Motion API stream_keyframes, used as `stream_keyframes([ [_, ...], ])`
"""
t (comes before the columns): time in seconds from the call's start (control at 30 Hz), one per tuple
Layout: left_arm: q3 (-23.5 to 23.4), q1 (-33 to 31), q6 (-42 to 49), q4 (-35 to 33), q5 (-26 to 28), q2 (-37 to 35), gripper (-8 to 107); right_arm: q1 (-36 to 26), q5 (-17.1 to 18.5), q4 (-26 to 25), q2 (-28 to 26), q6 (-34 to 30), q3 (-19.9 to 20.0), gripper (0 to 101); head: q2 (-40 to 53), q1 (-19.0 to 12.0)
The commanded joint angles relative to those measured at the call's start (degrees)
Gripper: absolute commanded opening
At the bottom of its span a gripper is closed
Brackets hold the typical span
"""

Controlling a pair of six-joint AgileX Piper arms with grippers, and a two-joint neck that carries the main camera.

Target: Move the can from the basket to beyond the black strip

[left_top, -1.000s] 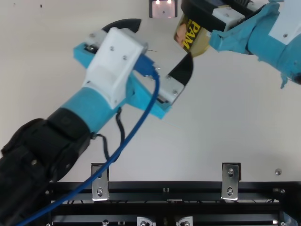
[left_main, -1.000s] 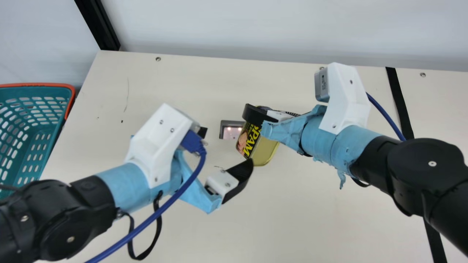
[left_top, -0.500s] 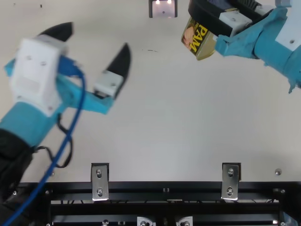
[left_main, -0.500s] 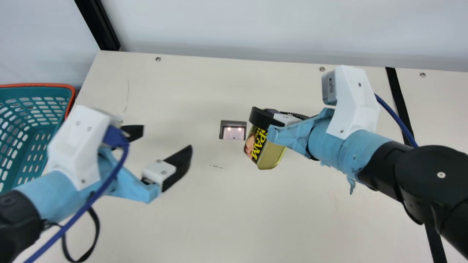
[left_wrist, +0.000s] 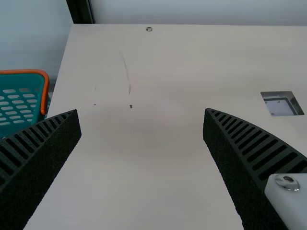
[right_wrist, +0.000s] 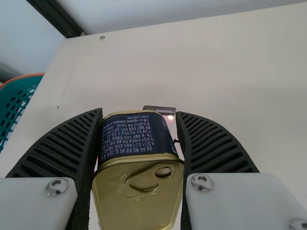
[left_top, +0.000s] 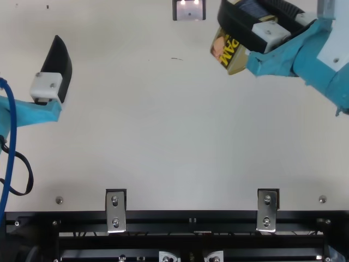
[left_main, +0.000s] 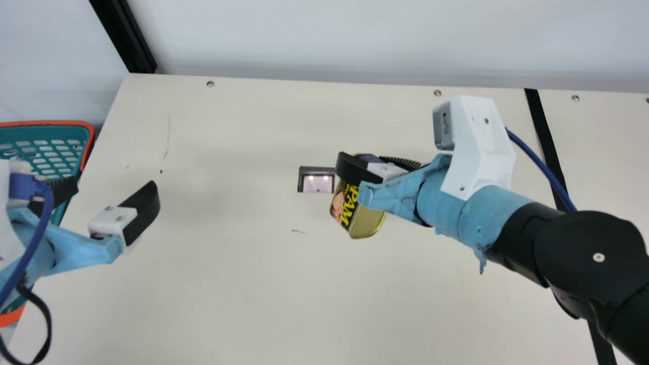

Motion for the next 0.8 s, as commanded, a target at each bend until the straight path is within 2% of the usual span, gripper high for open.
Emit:
stream_keyframes([
  [0.0, 0.0, 0.0, 0.0, 0.0, 0.0, 0.0, 90, -0.3, -0.5, -1.9, -0.3, 1.1, 0.3, 0, -1.0, -2.1],
  [0.4, 0.0, 0.0, 0.0, 0.0, 0.0, 0.0, 90, -6.1, -0.5, -12.4, -3.7, 8.1, 2.3, 0, -6.8, -3.4],
  [0.77, 0.0, 0.0, 0.0, 0.0, 0.0, 0.0, 90, -15.9, 3.1, -21.3, -7.5, 13.0, 2.3, 0, -13.3, -4.7],
])
